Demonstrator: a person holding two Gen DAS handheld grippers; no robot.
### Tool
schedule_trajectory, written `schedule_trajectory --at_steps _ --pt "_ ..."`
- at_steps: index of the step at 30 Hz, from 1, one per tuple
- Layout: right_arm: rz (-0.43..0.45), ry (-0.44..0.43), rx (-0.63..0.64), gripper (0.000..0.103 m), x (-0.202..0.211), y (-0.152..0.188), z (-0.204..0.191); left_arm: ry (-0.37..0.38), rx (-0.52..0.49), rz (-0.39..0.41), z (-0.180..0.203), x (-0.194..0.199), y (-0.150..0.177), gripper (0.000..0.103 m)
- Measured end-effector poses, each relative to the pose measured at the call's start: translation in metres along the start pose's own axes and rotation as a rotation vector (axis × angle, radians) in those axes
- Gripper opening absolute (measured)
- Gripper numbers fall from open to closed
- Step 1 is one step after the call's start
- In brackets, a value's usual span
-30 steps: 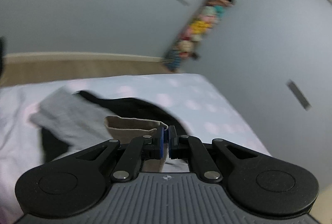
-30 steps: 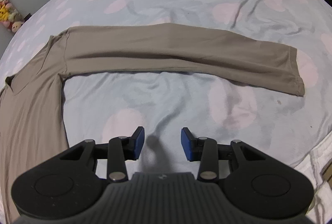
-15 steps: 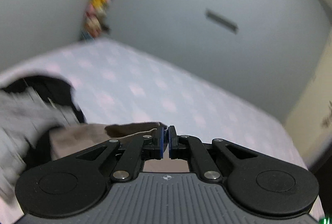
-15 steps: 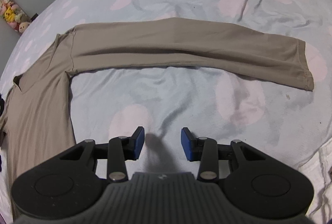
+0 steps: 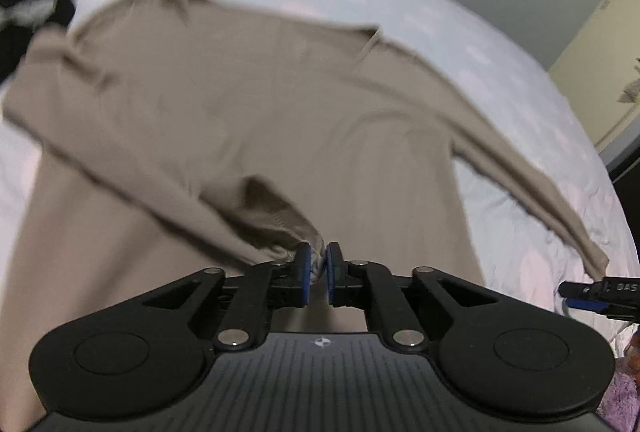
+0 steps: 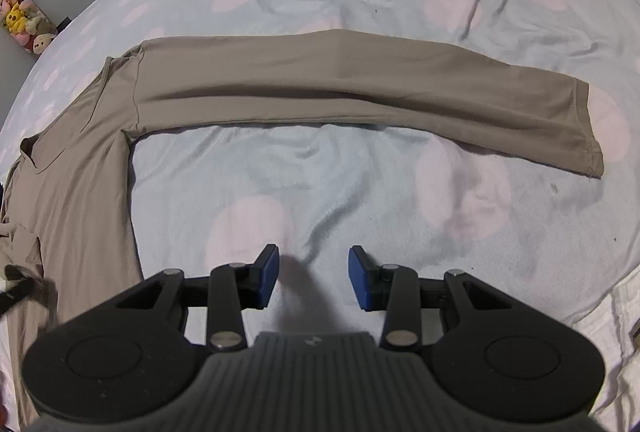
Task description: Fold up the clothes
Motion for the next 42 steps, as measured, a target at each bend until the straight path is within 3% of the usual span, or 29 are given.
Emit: schedule_trajectory --at_steps 2,5,8,11,13,16,19,26,29,33,37,42 --pt "-0.004 0.004 0.005 0.042 0.000 0.000 0.000 0.003 0.023 -0.020 -0.003 0.000 0.006 0.024" --pt "-0.008 0.014 0.013 0.042 0.000 -0.001 -0.001 0.028 0.043 -0.016 -0.004 0.010 0.009 0.049" --pt "-0.005 0.015 0.022 0.043 0.002 -0.003 -0.003 0.048 0.007 0.003 -0.001 0.027 0.006 0.051" --pt "0.044 -0.005 0.065 0.054 0.013 -0.010 -0.014 0.051 -0.069 0.035 0.004 0.048 -0.004 0.054" --pt "0.094 -0.004 0.110 0.066 0.022 -0.016 -0.028 0.016 -0.109 0.092 0.002 0.063 -0.013 0.057" --pt "0.161 -0.024 0.179 0.070 0.033 -0.024 -0.056 -0.040 -0.129 0.166 -0.003 0.079 -0.024 0.059" --pt "0.225 -0.084 0.277 0.076 0.038 -0.027 -0.098 -0.067 -0.138 0.184 -0.010 0.086 -0.028 0.059" --pt "0.358 -0.235 0.514 0.076 0.051 -0.023 -0.184 -0.099 -0.114 0.212 -0.047 0.104 -0.049 0.059" --pt "0.346 -0.266 0.611 0.075 0.047 -0.019 -0.213 -0.143 -0.099 0.246 -0.068 0.110 -0.063 0.059" --pt "0.311 -0.270 0.720 0.073 0.034 -0.014 -0.243 -0.206 -0.104 0.310 -0.091 0.107 -0.078 0.059" --pt "0.285 -0.250 0.823 0.061 0.020 -0.012 -0.275 -0.236 -0.127 0.337 -0.105 0.094 -0.079 0.059" --pt "0.288 -0.223 0.933 0.050 0.006 -0.011 -0.310 -0.222 -0.153 0.279 -0.115 0.078 -0.077 0.059"
Point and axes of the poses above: each gripper's, at about its wrist camera, not at the fingertips, and x roughly against the way its jaws point, z to its right, y to its underside, the point moved 8 cm from there along -x, roughly the way its jaws point, and after that the axes turned 13 degrees about x, right-handed, at the moved point
